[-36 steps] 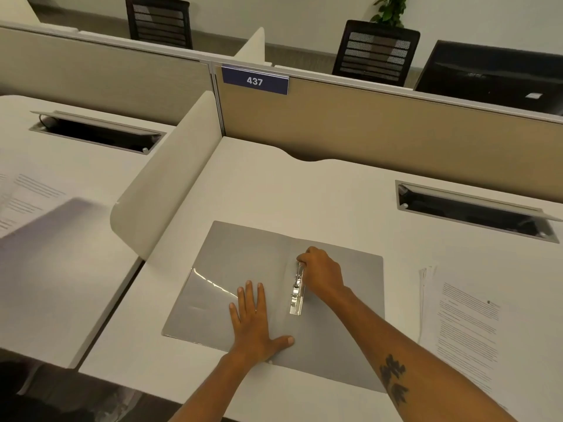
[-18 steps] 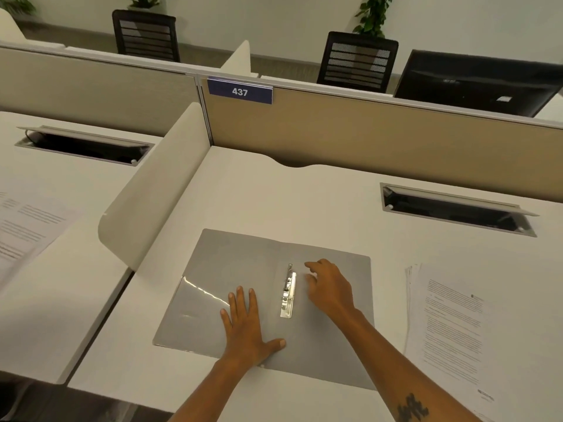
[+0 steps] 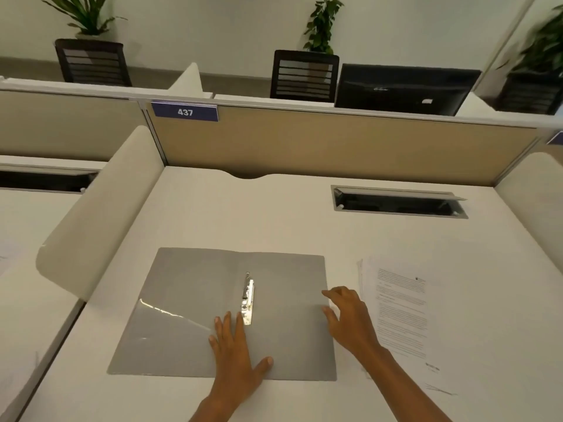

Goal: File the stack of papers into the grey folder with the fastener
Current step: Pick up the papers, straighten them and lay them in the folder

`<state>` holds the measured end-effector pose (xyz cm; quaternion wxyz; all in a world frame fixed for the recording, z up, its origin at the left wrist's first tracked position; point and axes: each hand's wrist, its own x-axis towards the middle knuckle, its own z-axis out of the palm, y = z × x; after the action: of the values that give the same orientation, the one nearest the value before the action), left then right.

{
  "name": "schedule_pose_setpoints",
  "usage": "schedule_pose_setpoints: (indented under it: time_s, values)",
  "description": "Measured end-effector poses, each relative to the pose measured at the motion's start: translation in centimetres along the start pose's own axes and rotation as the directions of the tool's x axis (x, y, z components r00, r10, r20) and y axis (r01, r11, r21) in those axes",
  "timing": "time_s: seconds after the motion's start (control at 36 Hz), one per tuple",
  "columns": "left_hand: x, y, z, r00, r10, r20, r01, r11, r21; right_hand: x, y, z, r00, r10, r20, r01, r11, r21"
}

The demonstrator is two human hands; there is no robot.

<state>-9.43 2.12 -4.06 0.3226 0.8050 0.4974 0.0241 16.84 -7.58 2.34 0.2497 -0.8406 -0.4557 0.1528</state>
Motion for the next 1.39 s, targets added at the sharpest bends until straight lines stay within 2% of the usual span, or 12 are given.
schedule_pose_setpoints:
  time_s: [0.28,0.44,0.56,0.92,1.22,1.39]
  values:
    - [-1.2,5.7,3.5,0.97,0.187,-0.155,-0.198,0.978,-0.063,-2.6,5.2,-4.9,0.993,0.114,-0.008,-0.114,0.992,-0.053]
    - [-1.0,9.2,5.0,0.96,0.266,-0.088,-0.276,0.953,-0.125,-3.8,8.2,-7.5,0.985,0.17,0.028,-0.169,0.985,-0.041]
    - [-0.7,11.9,5.3,0.953,0.301,-0.043,-0.304,0.941,-0.15,-4.7,10.5,-8.6,0.982,0.177,0.066,-0.169,0.98,-0.105]
    - [4.0,17.8,7.2,0.965,0.218,0.145,-0.208,0.975,-0.08,-7.8,17.1,-9.2,0.957,0.224,0.187,-0.203,0.971,-0.127]
    - [8.2,23.9,7.8,0.978,0.149,0.147,-0.142,0.988,-0.055,-8.0,18.7,-8.6,0.96,0.187,0.208,-0.156,0.976,-0.154]
    - [10.9,27.1,8.1,0.983,0.126,0.131,-0.11,0.987,-0.12,-7.7,18.5,-8.9,0.963,0.178,0.201,-0.147,0.976,-0.164]
